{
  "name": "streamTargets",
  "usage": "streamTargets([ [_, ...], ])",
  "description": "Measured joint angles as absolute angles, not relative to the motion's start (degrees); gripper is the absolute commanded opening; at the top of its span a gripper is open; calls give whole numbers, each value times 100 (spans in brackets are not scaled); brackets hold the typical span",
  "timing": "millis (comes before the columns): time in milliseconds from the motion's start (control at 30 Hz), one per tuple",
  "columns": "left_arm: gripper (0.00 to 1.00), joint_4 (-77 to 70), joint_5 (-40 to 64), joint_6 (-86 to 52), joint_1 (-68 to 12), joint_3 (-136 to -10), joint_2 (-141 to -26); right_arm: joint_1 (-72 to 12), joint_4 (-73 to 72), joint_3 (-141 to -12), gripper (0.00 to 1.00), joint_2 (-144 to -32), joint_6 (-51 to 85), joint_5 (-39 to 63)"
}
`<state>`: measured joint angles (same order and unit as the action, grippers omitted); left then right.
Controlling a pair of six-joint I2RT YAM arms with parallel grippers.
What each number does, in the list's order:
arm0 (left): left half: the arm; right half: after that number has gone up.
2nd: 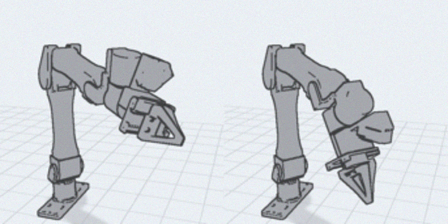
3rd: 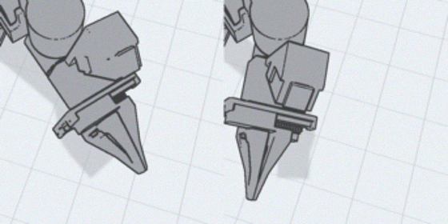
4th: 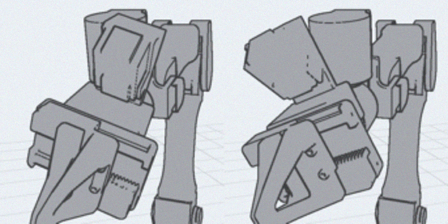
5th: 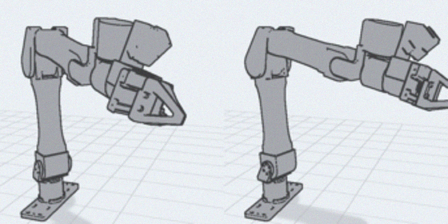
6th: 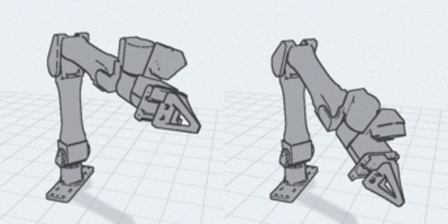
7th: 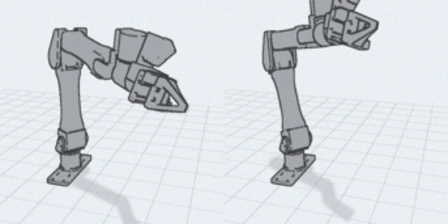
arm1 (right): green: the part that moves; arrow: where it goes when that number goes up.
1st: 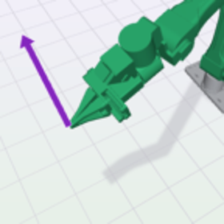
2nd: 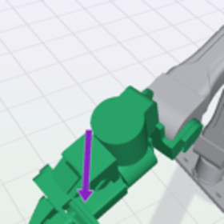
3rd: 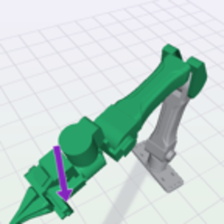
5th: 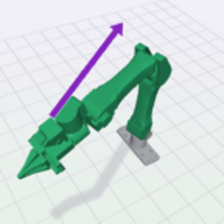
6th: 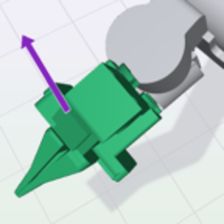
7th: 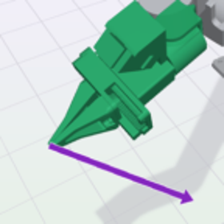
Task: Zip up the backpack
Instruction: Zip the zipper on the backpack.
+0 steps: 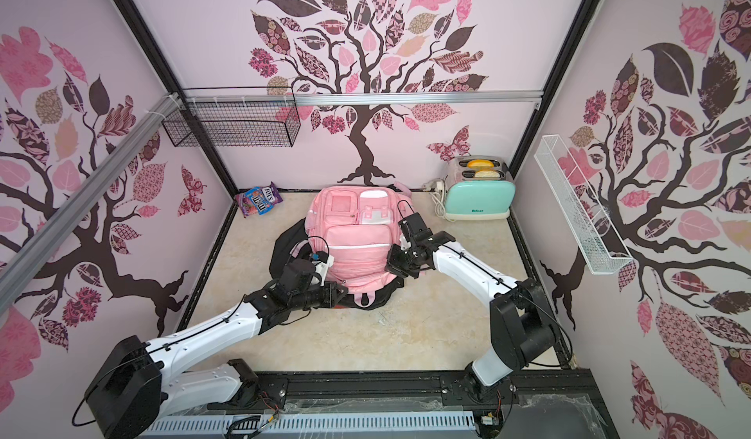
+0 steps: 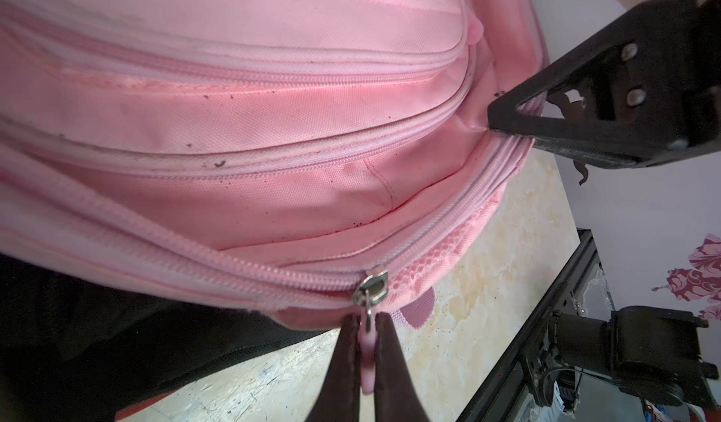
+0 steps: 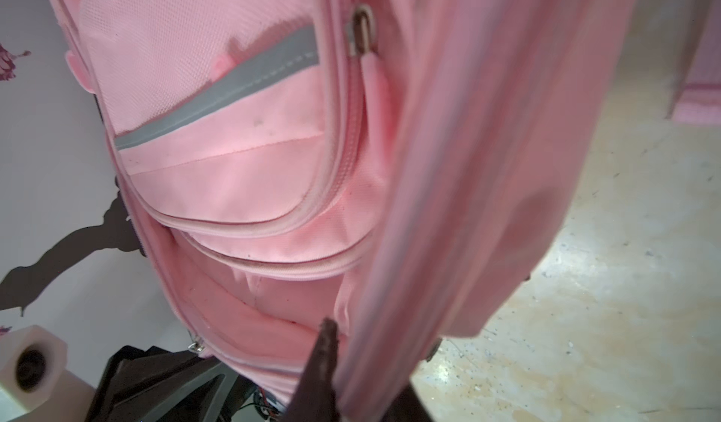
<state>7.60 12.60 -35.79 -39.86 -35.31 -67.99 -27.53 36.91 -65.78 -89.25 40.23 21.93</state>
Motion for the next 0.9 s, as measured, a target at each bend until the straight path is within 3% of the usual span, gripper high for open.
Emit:
streamTargets([
  [67, 0, 768, 1247, -3579, -3988, -3531, -6831, -2751, 3487, -6475, 44, -8956, 4187, 2296],
  [100, 0, 770, 1247, -3581, -3986, -3531, -6845, -2742, 3385, -6425, 58, -8960, 4276, 2353],
  [200, 0, 749, 1251, -3594, -3988, -3531, -6895, -2775, 3116, -6283, 67, -8976, 4565, 2556],
  [900, 0, 790, 1166, -3625, -3986, -3531, -6949, -3820, 2521, -5789, 70, -8956, 6176, 2744],
])
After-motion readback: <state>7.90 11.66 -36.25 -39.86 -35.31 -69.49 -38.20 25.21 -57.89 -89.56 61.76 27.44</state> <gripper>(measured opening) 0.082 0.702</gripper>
